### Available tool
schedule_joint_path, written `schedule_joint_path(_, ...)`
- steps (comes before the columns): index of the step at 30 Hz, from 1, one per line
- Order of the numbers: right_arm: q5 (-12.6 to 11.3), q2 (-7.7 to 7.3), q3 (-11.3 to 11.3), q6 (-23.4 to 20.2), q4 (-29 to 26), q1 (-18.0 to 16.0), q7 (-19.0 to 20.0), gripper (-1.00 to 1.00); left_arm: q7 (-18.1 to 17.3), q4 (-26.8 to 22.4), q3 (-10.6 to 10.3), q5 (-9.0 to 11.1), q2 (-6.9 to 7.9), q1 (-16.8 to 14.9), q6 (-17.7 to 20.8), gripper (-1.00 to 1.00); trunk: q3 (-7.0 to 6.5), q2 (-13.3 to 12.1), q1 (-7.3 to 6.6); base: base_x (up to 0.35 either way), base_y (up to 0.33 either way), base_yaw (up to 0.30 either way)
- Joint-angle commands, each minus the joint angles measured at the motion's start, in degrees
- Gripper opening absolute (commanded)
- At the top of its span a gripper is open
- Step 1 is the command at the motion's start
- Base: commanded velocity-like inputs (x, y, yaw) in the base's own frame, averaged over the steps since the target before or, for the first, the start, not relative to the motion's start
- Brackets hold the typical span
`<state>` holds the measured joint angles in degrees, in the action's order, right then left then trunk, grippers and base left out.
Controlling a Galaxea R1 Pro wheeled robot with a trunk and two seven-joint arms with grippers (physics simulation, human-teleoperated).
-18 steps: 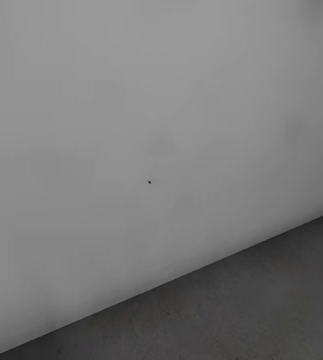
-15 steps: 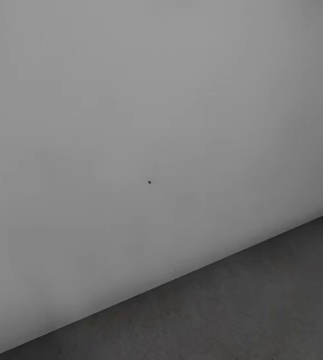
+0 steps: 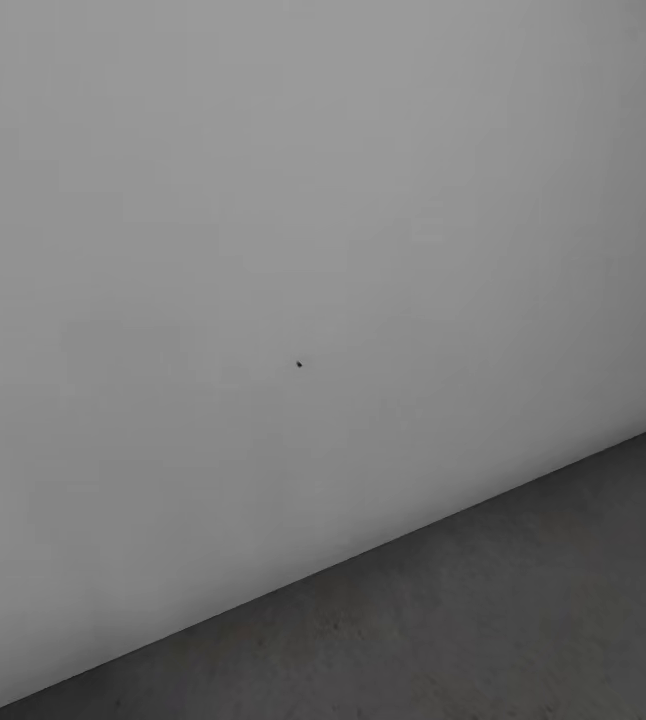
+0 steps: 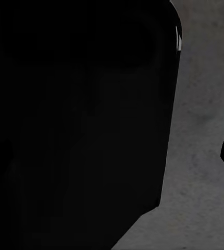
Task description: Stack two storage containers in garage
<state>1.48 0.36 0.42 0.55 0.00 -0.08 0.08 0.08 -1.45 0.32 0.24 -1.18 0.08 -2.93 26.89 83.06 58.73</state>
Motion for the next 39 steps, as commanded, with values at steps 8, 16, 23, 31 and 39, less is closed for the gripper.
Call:
schedule_joint_path(8,0.2,0.07,0.0,0.1,0.0,0.0,-0.1,1.0,0.0,-0.1,0.0,0.0,0.03,0.0,-0.1,1.0,0.04,0.0,0.0,0.0,0.0,0.0)
schedule_joint_path(16,0.1,0.0,0.0,0.1,0.0,0.0,-0.2,1.0,0.0,-0.1,0.0,0.0,0.0,0.0,-0.1,1.0,0.04,0.0,0.0,0.0,0.0,0.0)
schedule_joint_path(23,0.2,0.02,0.0,0.1,0.0,0.0,-0.1,1.0,0.0,-0.1,0.0,0.0,-0.03,0.0,-0.1,1.0,0.04,0.0,0.0,0.0,0.0,0.0)
schedule_joint_path(31,0.2,0.0,0.0,0.2,0.0,0.0,0.0,1.0,0.0,-0.1,0.0,0.0,-0.05,0.0,-0.1,1.0,0.04,0.0,0.0,0.0,0.0,-0.01)
schedule_joint_path(39,0.2,-0.01,0.0,0.2,0.0,0.0,0.0,1.0,0.0,-0.1,0.0,0.0,-0.03,0.0,-0.1,1.0,0.04,0.0,0.0,0.0,0.0,-0.183)
